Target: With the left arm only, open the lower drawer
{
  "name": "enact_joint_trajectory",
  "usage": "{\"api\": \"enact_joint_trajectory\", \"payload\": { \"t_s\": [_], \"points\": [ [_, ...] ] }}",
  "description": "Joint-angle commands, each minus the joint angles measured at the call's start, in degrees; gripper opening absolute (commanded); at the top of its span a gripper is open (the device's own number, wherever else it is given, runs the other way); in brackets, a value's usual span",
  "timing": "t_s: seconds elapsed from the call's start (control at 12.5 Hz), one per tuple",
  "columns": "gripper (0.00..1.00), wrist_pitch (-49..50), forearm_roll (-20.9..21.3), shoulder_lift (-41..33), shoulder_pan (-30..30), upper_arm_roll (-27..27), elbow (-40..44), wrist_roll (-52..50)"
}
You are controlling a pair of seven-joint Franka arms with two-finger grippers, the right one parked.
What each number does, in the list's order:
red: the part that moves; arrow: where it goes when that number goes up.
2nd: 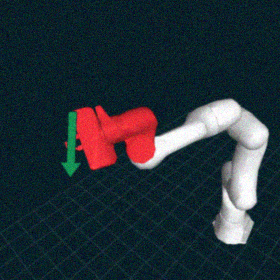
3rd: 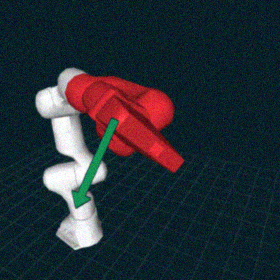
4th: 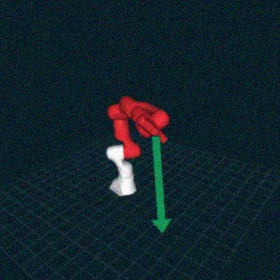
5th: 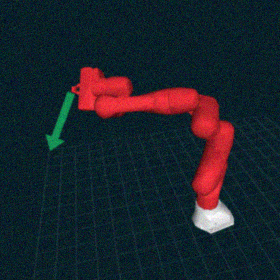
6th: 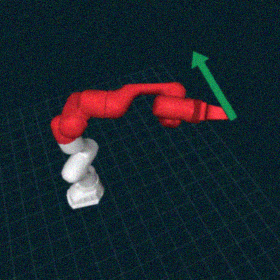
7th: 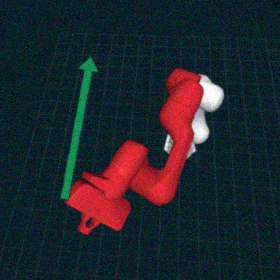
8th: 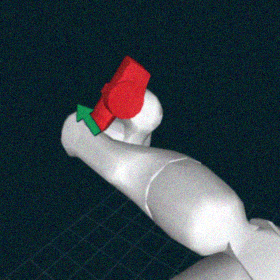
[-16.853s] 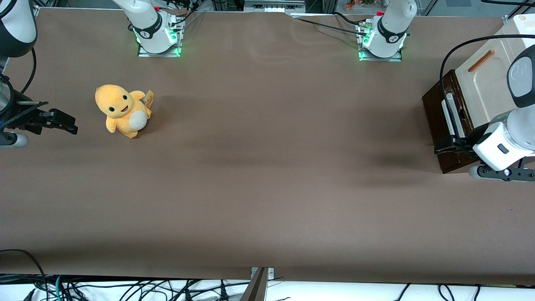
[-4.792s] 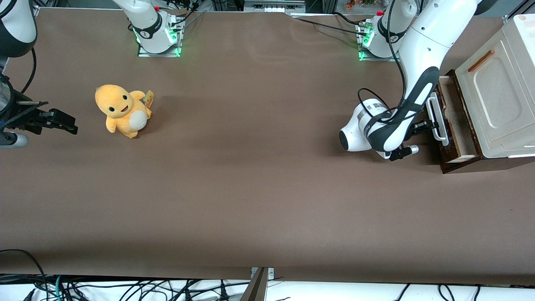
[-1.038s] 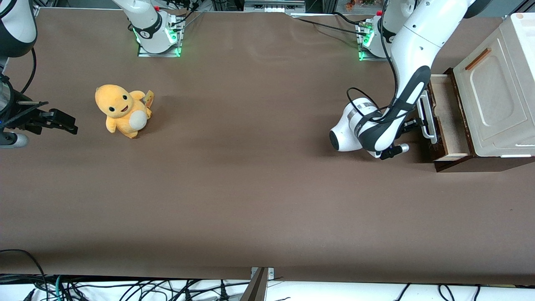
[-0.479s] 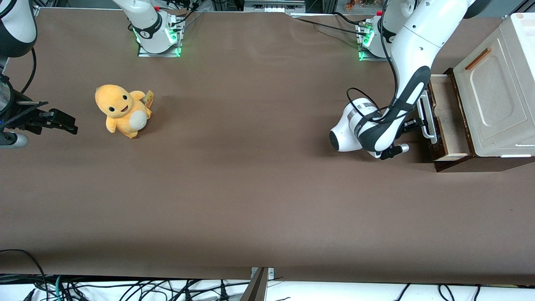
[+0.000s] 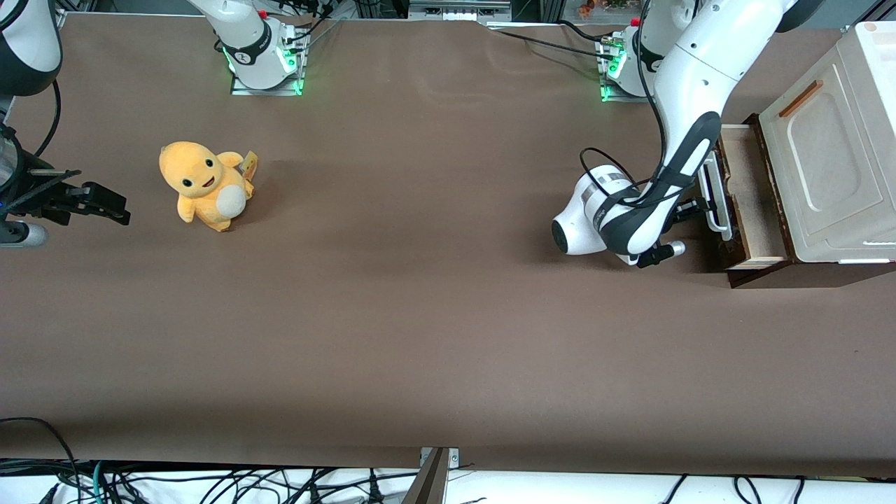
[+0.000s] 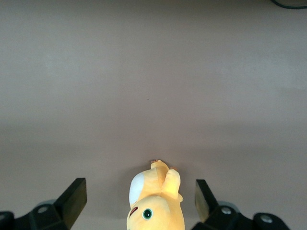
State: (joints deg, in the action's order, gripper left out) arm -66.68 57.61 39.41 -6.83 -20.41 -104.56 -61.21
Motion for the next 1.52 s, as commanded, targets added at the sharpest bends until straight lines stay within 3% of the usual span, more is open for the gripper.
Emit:
{"api": "enact_joint_trajectory", "payload": {
  "t_s": [0.0,0.16,0.8,0.96,1.12,1.28,1.44],
  "points": [
    [0.45,5.2,-2.7,-0.8,-1.6,-0.7,1.7,1.7],
    [0.68,4.9,-2.6,-0.6,-1.4,-0.6,1.7,1.7],
    [0.7,4.7,-2.8,-0.5,-1.3,-0.6,2.7,1.9],
    [0.7,4.6,-4.7,-0.6,-1.3,-0.6,4.6,2.8],
    [0.92,3.4,-7.7,-0.6,-1.4,-0.6,7.0,2.8],
    [1.0,2.9,-9.4,-0.5,-1.7,-0.7,7.8,2.8],
    [1.0,2.8,-10.7,-0.5,-1.8,-0.8,8.9,2.8]
  ]
}}
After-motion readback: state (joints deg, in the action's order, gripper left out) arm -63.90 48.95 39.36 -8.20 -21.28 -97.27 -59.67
